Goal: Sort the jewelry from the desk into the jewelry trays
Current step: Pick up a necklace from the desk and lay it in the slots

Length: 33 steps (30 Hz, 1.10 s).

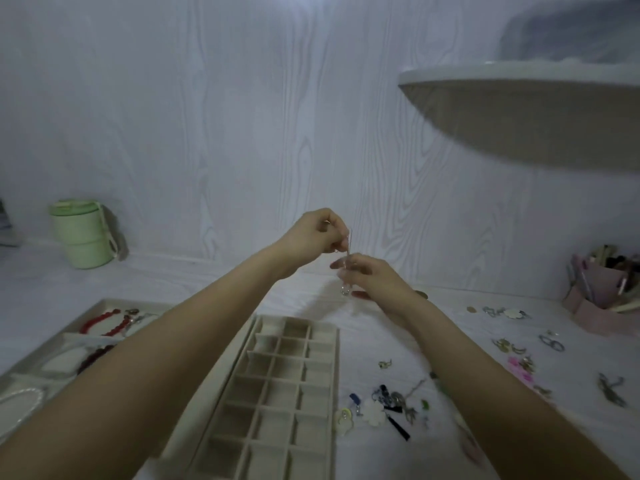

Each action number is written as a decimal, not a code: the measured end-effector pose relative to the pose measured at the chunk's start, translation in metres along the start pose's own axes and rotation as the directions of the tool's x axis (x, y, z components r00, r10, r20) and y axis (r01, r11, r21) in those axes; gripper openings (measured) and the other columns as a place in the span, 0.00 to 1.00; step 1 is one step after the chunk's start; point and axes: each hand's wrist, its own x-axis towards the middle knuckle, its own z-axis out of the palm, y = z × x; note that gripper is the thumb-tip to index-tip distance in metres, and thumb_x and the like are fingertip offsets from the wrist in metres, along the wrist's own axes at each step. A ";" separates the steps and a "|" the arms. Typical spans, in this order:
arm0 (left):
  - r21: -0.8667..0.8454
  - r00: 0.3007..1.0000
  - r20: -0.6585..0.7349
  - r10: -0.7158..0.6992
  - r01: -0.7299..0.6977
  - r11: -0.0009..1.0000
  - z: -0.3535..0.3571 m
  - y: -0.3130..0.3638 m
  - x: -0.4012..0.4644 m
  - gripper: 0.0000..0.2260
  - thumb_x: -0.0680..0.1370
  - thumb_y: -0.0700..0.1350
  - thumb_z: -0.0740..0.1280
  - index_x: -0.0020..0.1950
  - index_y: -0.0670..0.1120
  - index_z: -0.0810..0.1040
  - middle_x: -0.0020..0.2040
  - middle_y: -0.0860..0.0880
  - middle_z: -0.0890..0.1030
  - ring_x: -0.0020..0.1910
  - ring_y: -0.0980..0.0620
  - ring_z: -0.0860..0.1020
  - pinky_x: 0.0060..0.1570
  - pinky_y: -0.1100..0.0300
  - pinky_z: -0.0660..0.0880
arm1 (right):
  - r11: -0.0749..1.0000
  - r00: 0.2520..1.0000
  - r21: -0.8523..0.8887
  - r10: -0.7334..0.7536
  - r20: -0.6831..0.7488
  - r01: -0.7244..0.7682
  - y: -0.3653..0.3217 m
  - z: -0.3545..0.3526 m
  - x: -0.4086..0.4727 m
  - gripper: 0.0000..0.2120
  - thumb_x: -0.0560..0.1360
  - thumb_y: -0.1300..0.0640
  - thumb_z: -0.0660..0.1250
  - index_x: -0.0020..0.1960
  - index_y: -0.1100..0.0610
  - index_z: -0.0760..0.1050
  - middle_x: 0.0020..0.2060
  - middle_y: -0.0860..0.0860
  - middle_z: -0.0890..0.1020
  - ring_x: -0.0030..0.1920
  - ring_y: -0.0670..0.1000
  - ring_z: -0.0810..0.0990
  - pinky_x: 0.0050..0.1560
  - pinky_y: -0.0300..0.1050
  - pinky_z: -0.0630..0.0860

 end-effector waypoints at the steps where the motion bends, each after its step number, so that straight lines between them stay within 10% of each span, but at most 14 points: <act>1: -0.006 1.000 -0.014 0.017 -0.017 1.000 -0.005 0.006 -0.005 0.06 0.79 0.36 0.62 0.43 0.44 0.73 0.37 0.48 0.79 0.38 0.54 0.78 0.45 0.62 0.76 | 1.000 1.000 -0.025 -0.018 0.017 0.018 -0.007 0.006 -0.003 0.06 0.78 0.57 0.64 0.52 0.56 0.79 0.47 0.47 0.81 0.48 0.45 0.77 0.53 0.41 0.73; 12: -0.062 0.984 -0.177 -0.035 0.025 0.998 -0.079 0.019 -0.080 0.08 0.79 0.37 0.63 0.55 0.38 0.78 0.40 0.48 0.79 0.32 0.58 0.73 0.35 0.70 0.74 | 0.917 0.994 0.399 -0.031 0.108 -0.015 -0.032 0.071 -0.015 0.07 0.78 0.60 0.64 0.48 0.62 0.80 0.32 0.52 0.72 0.29 0.47 0.70 0.37 0.41 0.74; 20: 0.034 0.925 -0.380 0.000 0.014 0.999 -0.118 0.014 -0.111 0.08 0.79 0.37 0.62 0.47 0.45 0.79 0.39 0.50 0.80 0.37 0.57 0.77 0.41 0.66 0.73 | 0.894 0.981 0.444 -0.026 0.195 -0.065 -0.047 0.114 -0.019 0.08 0.79 0.60 0.62 0.49 0.61 0.79 0.39 0.54 0.82 0.37 0.50 0.81 0.40 0.42 0.78; 25: -0.275 0.912 -0.375 -0.165 0.061 0.959 -0.125 0.010 -0.126 0.11 0.80 0.32 0.54 0.46 0.42 0.74 0.36 0.46 0.74 0.40 0.51 0.83 0.50 0.56 0.79 | 0.870 0.985 0.485 0.008 0.171 -0.091 -0.057 0.137 -0.016 0.09 0.80 0.60 0.61 0.44 0.59 0.78 0.40 0.52 0.82 0.43 0.50 0.82 0.48 0.46 0.76; 33: -0.223 0.864 -0.387 -0.321 0.250 0.942 -0.138 0.002 -0.139 0.12 0.79 0.32 0.51 0.51 0.39 0.73 0.38 0.45 0.70 0.31 0.52 0.74 0.27 0.63 0.77 | 0.756 0.993 0.648 0.025 0.112 -0.092 -0.069 0.149 -0.016 0.10 0.80 0.62 0.60 0.42 0.60 0.76 0.30 0.51 0.76 0.29 0.47 0.73 0.38 0.42 0.79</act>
